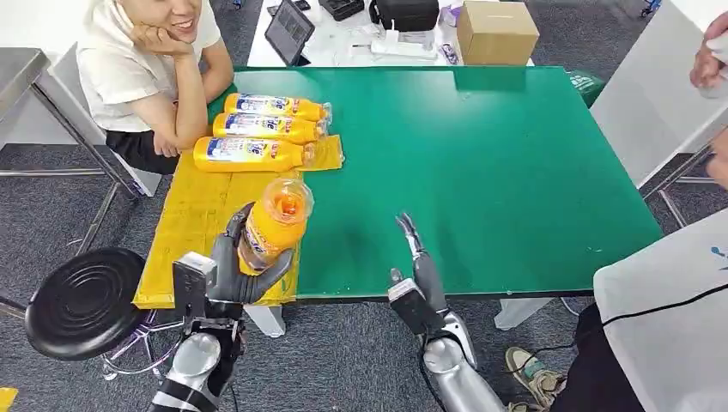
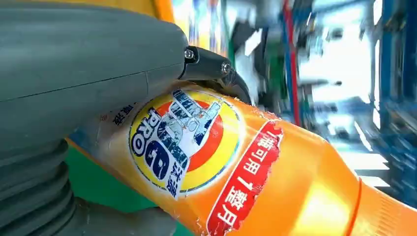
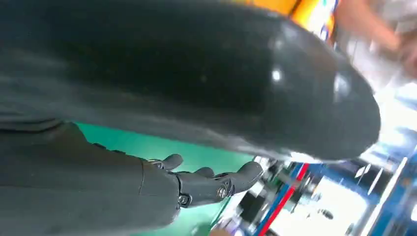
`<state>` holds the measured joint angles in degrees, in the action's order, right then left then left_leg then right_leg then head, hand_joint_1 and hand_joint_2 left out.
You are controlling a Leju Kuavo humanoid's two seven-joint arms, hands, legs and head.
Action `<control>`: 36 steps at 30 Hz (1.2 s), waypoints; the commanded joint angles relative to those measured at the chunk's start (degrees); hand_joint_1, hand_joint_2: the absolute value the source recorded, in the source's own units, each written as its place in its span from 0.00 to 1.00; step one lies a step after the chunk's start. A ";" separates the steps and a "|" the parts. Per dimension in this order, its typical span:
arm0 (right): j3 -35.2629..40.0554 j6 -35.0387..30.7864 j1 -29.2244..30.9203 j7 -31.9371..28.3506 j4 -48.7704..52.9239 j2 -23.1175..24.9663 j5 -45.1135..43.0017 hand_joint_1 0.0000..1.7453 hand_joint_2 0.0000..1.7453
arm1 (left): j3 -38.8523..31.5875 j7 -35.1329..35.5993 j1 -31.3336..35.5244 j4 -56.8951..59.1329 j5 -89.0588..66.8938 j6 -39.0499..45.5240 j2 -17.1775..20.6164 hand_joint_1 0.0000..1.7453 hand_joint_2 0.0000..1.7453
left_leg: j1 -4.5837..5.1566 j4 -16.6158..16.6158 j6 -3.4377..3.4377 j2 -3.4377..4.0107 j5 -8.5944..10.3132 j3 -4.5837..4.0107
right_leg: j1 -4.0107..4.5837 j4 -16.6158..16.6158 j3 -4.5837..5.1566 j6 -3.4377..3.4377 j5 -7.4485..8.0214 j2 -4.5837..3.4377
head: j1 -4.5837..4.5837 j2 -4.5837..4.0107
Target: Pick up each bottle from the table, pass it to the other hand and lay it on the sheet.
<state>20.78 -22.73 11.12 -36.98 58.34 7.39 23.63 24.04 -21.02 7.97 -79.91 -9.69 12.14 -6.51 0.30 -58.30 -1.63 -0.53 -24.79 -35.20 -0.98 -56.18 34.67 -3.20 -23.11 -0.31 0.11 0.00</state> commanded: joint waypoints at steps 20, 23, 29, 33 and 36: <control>2.41 2.81 3.84 -3.02 -2.30 3.02 -2.24 0.00 1.00 | 6.08 16.24 33.51 59.06 -41.72 14.80 -3.88 1.00 1.00 | -0.10 0.01 0.15 0.03 -0.02 0.34 | 0.11 -0.02 -0.39 0.17 -0.09 0.06 | 0.02 0.00; 2.44 2.88 3.04 -3.02 -1.24 3.11 -3.37 0.00 1.00 | 7.74 22.12 35.32 61.88 -45.06 11.46 -4.13 1.00 1.00 | -0.10 0.01 0.14 -0.02 -0.01 0.31 | 0.11 -0.01 -0.37 0.16 -0.09 0.11 | 0.02 0.00; 4.13 1.93 0.86 -3.02 0.90 3.40 -6.25 0.00 1.00 | 6.65 28.94 37.53 64.37 -47.51 5.00 -2.61 0.73 1.00 | -0.09 -0.03 0.14 0.07 -0.02 0.21 | 0.10 -0.08 -0.24 0.17 -0.08 0.01 | 0.02 0.00; 4.55 0.92 1.00 -3.02 -0.07 4.11 -7.40 0.00 1.00 | 6.17 30.36 37.92 64.97 -47.52 1.06 -2.66 0.08 1.00 | -0.05 0.03 0.12 0.15 0.01 0.22 | 0.06 -0.04 -0.21 0.13 -0.02 -0.08 | 0.00 0.00; 4.51 0.22 1.16 -3.02 -0.81 4.30 -8.06 0.00 1.00 | 6.09 31.02 37.84 65.00 -47.80 -0.45 -2.74 0.00 1.00 | -0.05 0.00 0.11 0.16 0.02 0.18 | 0.06 -0.08 -0.16 0.12 -0.01 -0.09 | 0.02 0.00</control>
<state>23.37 -21.35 11.12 -39.93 59.73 11.63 16.87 28.59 8.48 42.58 -21.66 -56.87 14.73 -9.90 0.30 -58.30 -1.62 -0.51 -24.69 -35.22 -0.99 -56.26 34.67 -3.19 -23.08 -0.31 0.13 0.00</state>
